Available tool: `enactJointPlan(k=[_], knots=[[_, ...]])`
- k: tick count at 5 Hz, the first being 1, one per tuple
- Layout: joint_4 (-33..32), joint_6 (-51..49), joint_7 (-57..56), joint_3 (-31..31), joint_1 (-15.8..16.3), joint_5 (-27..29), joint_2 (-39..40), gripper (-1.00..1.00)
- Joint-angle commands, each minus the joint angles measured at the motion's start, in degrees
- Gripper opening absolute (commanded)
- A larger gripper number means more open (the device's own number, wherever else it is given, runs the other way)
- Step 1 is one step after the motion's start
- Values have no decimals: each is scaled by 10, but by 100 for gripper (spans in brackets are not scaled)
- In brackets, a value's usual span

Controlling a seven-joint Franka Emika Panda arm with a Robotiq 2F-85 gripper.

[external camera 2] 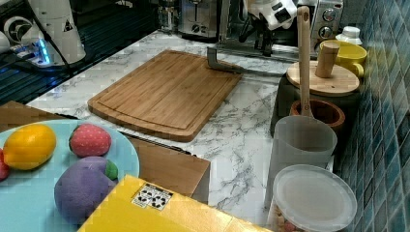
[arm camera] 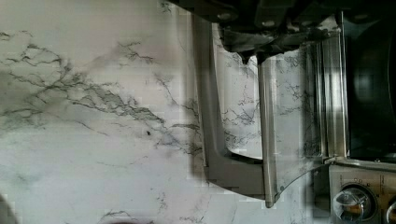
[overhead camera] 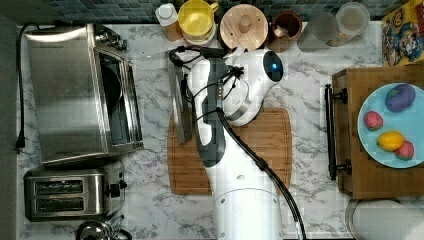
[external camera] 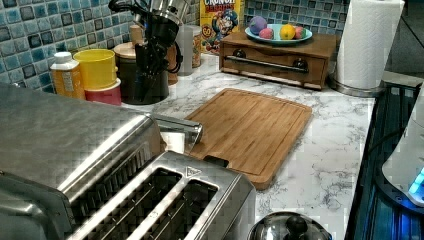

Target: Close the oven.

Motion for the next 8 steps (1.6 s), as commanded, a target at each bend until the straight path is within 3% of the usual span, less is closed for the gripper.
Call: enactJointPlan(k=[1,2,4,5,7,8], knots=[[53,24,44,-44,22,-82,37,-100],[67,-45,35,-37,11,-56,33,-100],[26,-48,-14,-23,3,24,-31,-100],[14,-42,-15,-24,18,36,-36,-100],[31,-96,18,-3,38,-30,-10,-100],[23,-60,39,-8,61,-77,3,-100]])
